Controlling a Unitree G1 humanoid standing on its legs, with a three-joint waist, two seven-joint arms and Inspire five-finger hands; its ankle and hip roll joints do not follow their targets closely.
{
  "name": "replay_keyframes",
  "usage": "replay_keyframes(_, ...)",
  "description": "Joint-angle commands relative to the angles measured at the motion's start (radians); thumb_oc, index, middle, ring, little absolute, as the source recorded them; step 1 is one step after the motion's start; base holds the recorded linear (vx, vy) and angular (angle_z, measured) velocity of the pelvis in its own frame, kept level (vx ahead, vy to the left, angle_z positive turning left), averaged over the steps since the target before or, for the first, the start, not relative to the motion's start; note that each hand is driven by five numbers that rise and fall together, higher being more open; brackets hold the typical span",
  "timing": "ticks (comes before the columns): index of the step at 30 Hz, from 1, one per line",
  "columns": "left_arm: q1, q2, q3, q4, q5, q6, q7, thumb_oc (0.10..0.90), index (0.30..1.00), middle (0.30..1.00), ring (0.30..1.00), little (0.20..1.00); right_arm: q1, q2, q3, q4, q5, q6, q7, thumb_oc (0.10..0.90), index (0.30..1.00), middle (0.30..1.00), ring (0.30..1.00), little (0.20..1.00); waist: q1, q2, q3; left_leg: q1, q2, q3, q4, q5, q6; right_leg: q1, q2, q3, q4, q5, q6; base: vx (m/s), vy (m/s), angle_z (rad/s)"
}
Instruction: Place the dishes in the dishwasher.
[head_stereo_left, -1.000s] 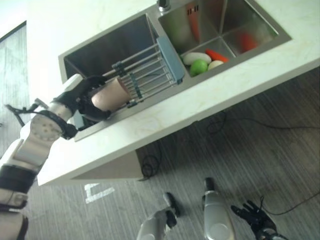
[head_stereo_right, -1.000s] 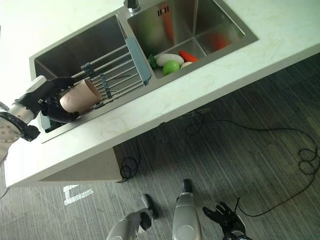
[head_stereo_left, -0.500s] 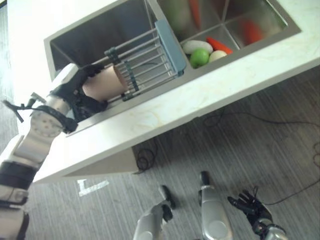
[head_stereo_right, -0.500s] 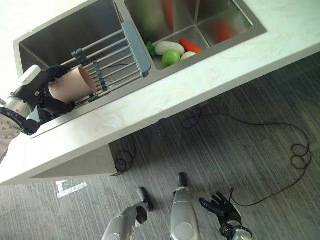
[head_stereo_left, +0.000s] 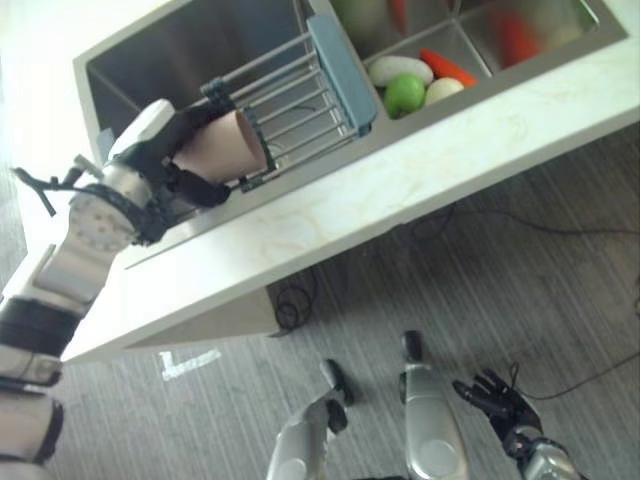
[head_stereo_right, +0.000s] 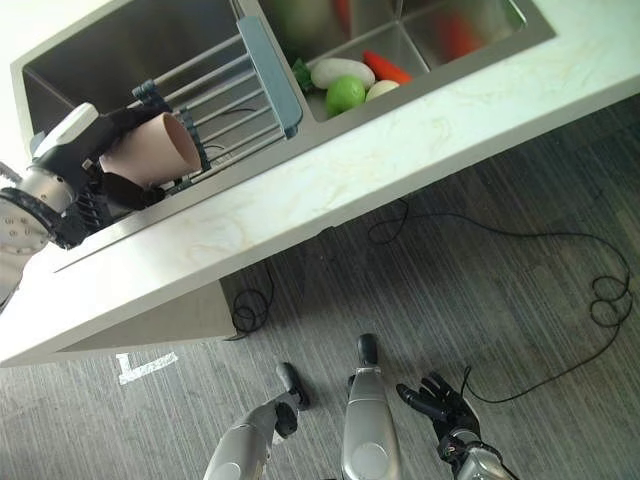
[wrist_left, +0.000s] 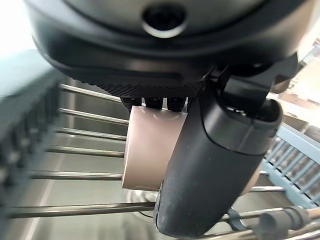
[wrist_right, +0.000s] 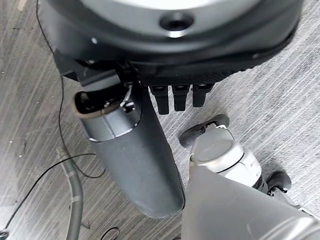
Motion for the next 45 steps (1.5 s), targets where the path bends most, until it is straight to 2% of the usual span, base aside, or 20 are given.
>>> replay_keyframes(1, -0.079, 0.014, 0.01, 0.002, -0.029, 0.014, -0.023, 0.8, 0.9, 0.9, 0.9, 0.9, 0.035, -0.037, 0.011, -0.05, 0.036, -0.008, -0.003, 0.8, 0.9, 0.9, 0.9, 0.9, -0.025, -0.011, -0.028, -0.057, -0.002, -0.07, 0.13, -0.122, -0.022, 0.007, -0.049, -0.042, -0.031, -0.021, 0.11, 0.0, 0.004, -0.09)
replay_keyframes(2, -0.088, 0.007, 0.002, 0.014, -0.03, 0.021, -0.033, 0.758, 0.836, 0.836, 0.836, 0.836, 0.033, -0.039, 0.013, -0.049, 0.039, -0.012, -0.002, 0.8, 0.9, 0.9, 0.9, 0.9, -0.027, -0.01, -0.025, -0.058, -0.002, -0.069, 0.13, -0.121, -0.023, 0.004, -0.048, -0.041, -0.031, -0.02, 0.11, 0.0, 0.001, -0.06)
replay_keyframes(3, -0.093, 0.004, -0.003, 0.02, -0.029, 0.027, -0.041, 0.648, 0.672, 0.672, 0.672, 0.672, 0.031, -0.039, 0.012, -0.048, 0.038, -0.014, 0.0, 0.8, 0.9, 0.9, 0.9, 0.9, -0.028, -0.01, -0.024, -0.06, -0.002, -0.068, 0.13, -0.12, -0.023, 0.002, -0.048, -0.041, -0.031, -0.019, 0.11, 0.0, -0.001, -0.04)
replay_keyframes(4, -0.098, 0.002, -0.009, 0.032, -0.025, 0.027, -0.05, 0.4, 0.3, 0.3, 0.3, 0.3, 0.028, -0.042, 0.012, -0.05, 0.037, -0.015, 0.001, 0.8, 0.9, 0.9, 0.9, 0.9, -0.03, -0.009, -0.021, -0.061, -0.001, -0.067, 0.13, -0.119, -0.024, 0.0, -0.048, -0.04, -0.031, -0.018, 0.11, 0.0, 0.0, 0.0)
replay_keyframes(10, -0.123, 0.0, -0.033, 0.083, -0.028, 0.017, -0.041, 0.4, 0.3, 0.3, 0.3, 0.3, 0.024, -0.046, 0.02, -0.06, 0.04, -0.021, -0.001, 0.8, 0.9, 0.9, 0.9, 0.9, -0.033, -0.014, -0.014, -0.064, 0.007, -0.061, 0.13, -0.116, -0.027, -0.007, -0.045, -0.045, -0.031, -0.016, 0.109, -0.02, -0.01, -0.02)
replay_keyframes(13, -0.111, 0.011, -0.017, 0.072, -0.015, -0.022, 0.007, 0.4, 0.3, 0.3, 0.3, 0.3, 0.034, -0.039, 0.015, -0.053, 0.031, -0.027, -0.003, 0.8, 0.9, 0.9, 0.9, 0.9, -0.03, -0.015, -0.026, -0.052, 0.009, -0.056, 0.13, -0.12, -0.029, 0.006, -0.046, -0.056, -0.031, -0.023, 0.108, 0.0, 0.0, 0.0)
replay_keyframes(18, -0.07, 0.036, 0.042, 0.02, -0.029, -0.042, 0.129, 0.4, 0.3, 0.3, 0.3, 0.3, 0.06, -0.021, 0.008, -0.036, -0.001, -0.033, -0.009, 0.8, 0.9, 0.9, 0.9, 0.9, -0.023, -0.016, -0.067, -0.008, 0.012, -0.046, 0.13, -0.13, -0.03, 0.051, -0.047, -0.078, -0.031, -0.042, 0.102, 0.02, -0.011, 0.02)
replay_keyframes(19, -0.032, 0.048, 0.093, -0.001, -0.019, -0.07, 0.185, 0.4, 0.3, 0.3, 0.3, 0.3, 0.079, -0.004, 0.004, -0.015, -0.021, -0.035, -0.009, 0.8, 0.9, 0.9, 0.9, 0.9, -0.013, -0.021, -0.105, 0.026, 0.012, -0.042, 0.13, -0.136, -0.029, 0.086, -0.047, -0.091, -0.031, -0.055, 0.098, 0.08, -0.061, 0.18)
replay_keyframes(22, 0.001, 0.067, 0.143, -0.032, -0.016, -0.093, 0.261, 0.4, 0.3, 0.3, 0.3, 0.3, 0.094, 0.009, 0.008, 0.006, -0.031, -0.047, 0.005, 0.8, 0.9, 0.9, 0.9, 0.9, -0.002, -0.022, -0.145, 0.059, 0.012, -0.043, 0.13, -0.141, -0.029, 0.122, -0.046, -0.106, -0.031, -0.07, 0.092, 0.08, -0.063, 0.27)
replay_keyframes(23, 0.031, 0.082, 0.182, -0.059, 0.002, -0.107, 0.285, 0.4, 0.3, 0.3, 0.3, 0.3, 0.103, 0.018, 0.012, 0.009, -0.042, -0.05, 0.015, 0.8, 0.9, 0.9, 0.9, 0.9, 0.011, -0.021, -0.176, 0.084, 0.012, -0.046, 0.13, -0.142, -0.03, 0.154, -0.044, -0.119, -0.031, -0.084, 0.085, 0.08, -0.057, 0.3)
replay_keyframes(28, 0.165, 0.124, 0.334, -0.133, -0.022, -0.1, 0.353, 0.4, 0.3, 0.3, 0.3, 0.3, 0.106, 0.032, 0.042, 0.021, -0.122, -0.031, 0.026, 0.8, 0.9, 0.9, 0.9, 0.9, 0.068, -0.01, -0.258, 0.138, 0.004, -0.064, 0.13, -0.141, -0.039, 0.236, -0.044, -0.172, -0.031, -0.128, 0.064, 0.11, -0.046, 0.25)
replay_keyframes(30, 0.254, 0.141, 0.43, -0.159, -0.041, -0.09, 0.369, 0.4, 0.3, 0.3, 0.3, 0.3, 0.099, 0.033, 0.056, 0.051, -0.16, -0.026, 0.03, 0.8, 0.9, 0.9, 0.9, 0.9, 0.108, -0.003, -0.288, 0.151, 0.006, -0.087, 0.13, -0.129, -0.05, 0.276, -0.042, -0.203, -0.031, -0.148, 0.052, 0.1, -0.043, 0.27)
replay_keyframes(35, 0.41, 0.165, 0.601, -0.179, -0.077, -0.059, 0.389, 0.4, 0.3, 0.3, 0.3, 0.3, 0.077, 0.027, 0.072, 0.1, -0.251, -0.016, 0.049, 0.8, 0.9, 0.9, 0.9, 0.9, 0.165, 0.014, -0.318, 0.136, 0.041, -0.125, 0.13, -0.099, -0.075, 0.318, -0.033, -0.254, -0.031, -0.178, 0.038, 0.01, -0.003, 0.42)
replay_keyframes(37, 0.504, 0.161, 0.694, -0.173, -0.103, -0.061, 0.388, 0.4, 0.3, 0.3, 0.3, 0.3, 0.069, 0.022, 0.078, 0.124, -0.295, -0.008, 0.047, 0.8, 0.9, 0.9, 0.9, 0.9, 0.192, 0.019, -0.328, 0.112, 0.072, -0.126, 0.13, -0.082, -0.088, 0.336, -0.034, -0.303, -0.031, -0.19, 0.036, -0.09, 0.013, 0.63)
replay_keyframes(39, 0.539, 0.144, 0.723, -0.168, -0.122, -0.084, 0.367, 0.4, 0.3, 0.3, 0.3, 0.3, 0.072, 0.02, 0.066, 0.134, -0.307, 0.0, 0.039, 0.8, 0.9, 0.9, 0.9, 0.9, 0.195, 0.016, -0.337, 0.12, 0.107, -0.073, 0.13, -0.087, -0.104, 0.364, -0.05, -0.356, -0.031, -0.216, 0.039, -0.06, 0.019, 1.18)
replay_keyframes(41, 0.54, 0.108, 0.71, -0.171, -0.164, -0.114, 0.344, 0.4, 0.3, 0.3, 0.3, 0.3, 0.079, 0.02, 0.044, 0.138, -0.289, 0.011, 0.022, 0.8, 0.9, 0.9, 0.9, 0.9, 0.185, 0.006, -0.335, 0.135, 0.164, 0.065, 0.13, -0.063, -0.107, 0.391, -0.078, -0.457, -0.031, -0.206, 0.031, -0.16, 0.06, 2.04)
replay_keyframes(43, 0.543, 0.061, 0.692, -0.182, -0.166, -0.148, 0.318, 0.4, 0.3, 0.3, 0.3, 0.3, 0.08, 0.022, 0.038, 0.144, -0.257, 0.011, 0.02, 0.8, 0.9, 0.9, 0.9, 0.9, 0.181, -0.003, -0.337, 0.142, 0.19, 0.151, 0.13, -0.051, -0.103, 0.405, -0.092, -0.52, -0.031, -0.196, 0.028, -0.15, 0.082, 2.41)
replay_keyframes(45, 0.552, -0.017, 0.645, -0.205, -0.125, -0.13, 0.3, 0.4, 0.3, 0.3, 0.3, 0.3, 0.075, 0.036, 0.028, 0.15, -0.247, 0.008, 0.018, 0.8, 0.9, 0.9, 0.9, 0.9, 0.175, -0.013, -0.341, 0.145, 0.214, 0.216, 0.13, -0.046, -0.1, 0.417, -0.096, -0.573, -0.031, -0.188, 0.027, -0.07, 0.192, 2.09)
